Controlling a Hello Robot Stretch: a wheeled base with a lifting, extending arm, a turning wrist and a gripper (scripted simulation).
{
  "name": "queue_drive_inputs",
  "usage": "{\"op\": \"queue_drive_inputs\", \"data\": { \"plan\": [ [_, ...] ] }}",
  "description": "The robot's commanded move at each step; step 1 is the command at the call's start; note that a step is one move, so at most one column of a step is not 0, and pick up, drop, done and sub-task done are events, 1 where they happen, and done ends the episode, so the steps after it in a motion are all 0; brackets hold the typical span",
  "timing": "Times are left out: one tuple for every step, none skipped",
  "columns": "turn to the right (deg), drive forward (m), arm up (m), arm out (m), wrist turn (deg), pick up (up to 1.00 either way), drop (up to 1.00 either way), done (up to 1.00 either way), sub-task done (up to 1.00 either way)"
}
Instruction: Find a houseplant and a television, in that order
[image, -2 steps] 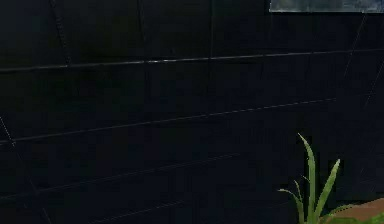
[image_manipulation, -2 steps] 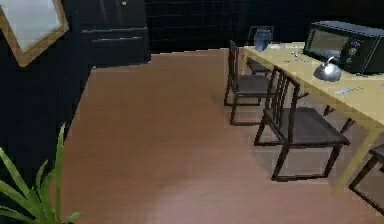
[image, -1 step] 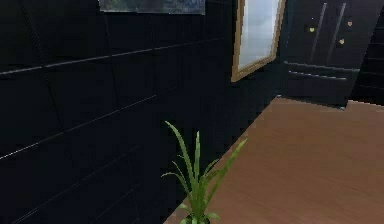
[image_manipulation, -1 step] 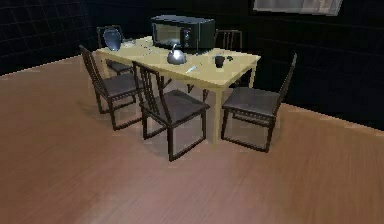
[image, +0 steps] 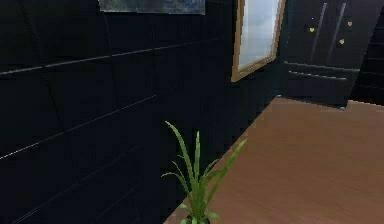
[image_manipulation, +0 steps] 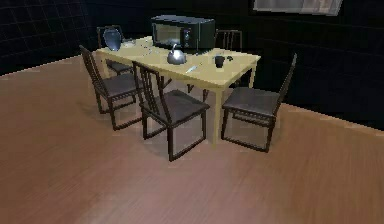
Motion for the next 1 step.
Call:
{"op": "queue_drive_inputs", "data": {
  "plan": [
    [45.0,0.0,0.0,0.0,0.0,0.0,0.0,0.0,0.0]
  ]
}}
